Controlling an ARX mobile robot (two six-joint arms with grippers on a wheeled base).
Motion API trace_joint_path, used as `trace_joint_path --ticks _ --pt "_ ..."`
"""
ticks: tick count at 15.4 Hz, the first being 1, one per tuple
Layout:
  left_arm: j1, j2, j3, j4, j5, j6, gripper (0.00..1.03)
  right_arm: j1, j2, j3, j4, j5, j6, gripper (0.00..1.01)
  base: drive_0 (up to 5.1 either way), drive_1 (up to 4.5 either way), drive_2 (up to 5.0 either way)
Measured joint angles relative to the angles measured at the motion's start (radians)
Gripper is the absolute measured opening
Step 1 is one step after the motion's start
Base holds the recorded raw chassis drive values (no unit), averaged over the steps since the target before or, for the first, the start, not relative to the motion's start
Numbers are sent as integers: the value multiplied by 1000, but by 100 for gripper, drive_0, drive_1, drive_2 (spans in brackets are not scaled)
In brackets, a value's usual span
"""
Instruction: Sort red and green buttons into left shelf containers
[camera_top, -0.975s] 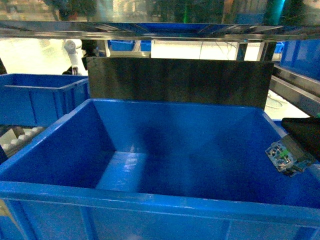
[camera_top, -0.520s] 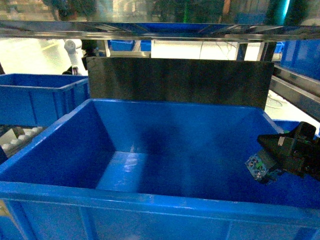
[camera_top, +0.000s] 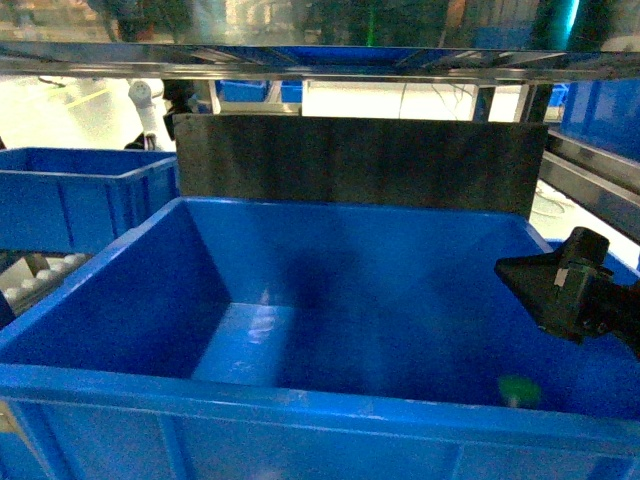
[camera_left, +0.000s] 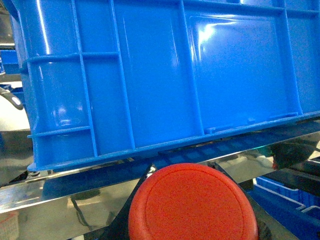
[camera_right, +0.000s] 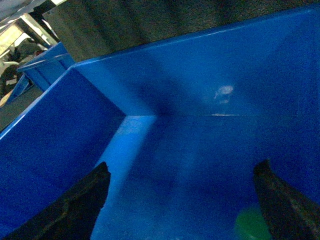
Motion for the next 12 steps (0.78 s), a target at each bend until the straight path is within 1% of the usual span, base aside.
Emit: trace_joint_path --ticks 1,2,3,4,5,6,7,8,9,10,12 --pt "0 0 0 0 0 0 25 0 0 0 0 0 0 96 0 0 0" --pt "0 0 0 0 0 0 25 0 0 0 0 0 0 100 0 0 0" --pt "0 0 0 0 0 0 25 0 0 0 0 0 0 98 0 0 0" --pt "-5 0 0 -14 -6 2 25 0 0 0 0 0 0 98 0 0 0" --pt "-37 6 -3 -35 -47 11 25 0 0 0 0 0 0 98 0 0 0" --pt "-155 142 -20 34 -177 61 25 0 0 0 0 0 0 98 0 0 0" --pt "-244 294 -14 168 -299 156 25 0 0 0 0 0 0 98 0 0 0" --pt "-322 472 54 180 -401 261 25 0 0 0 0 0 0 98 0 0 0" --pt "-362 546 108 182 -467 317 25 0 0 0 0 0 0 98 0 0 0" --pt "-362 547 108 180 -472 330 25 0 0 0 0 0 0 98 0 0 0" --pt "-362 547 108 184 -476 341 25 -2 0 0 0 0 0 98 0 0 0"
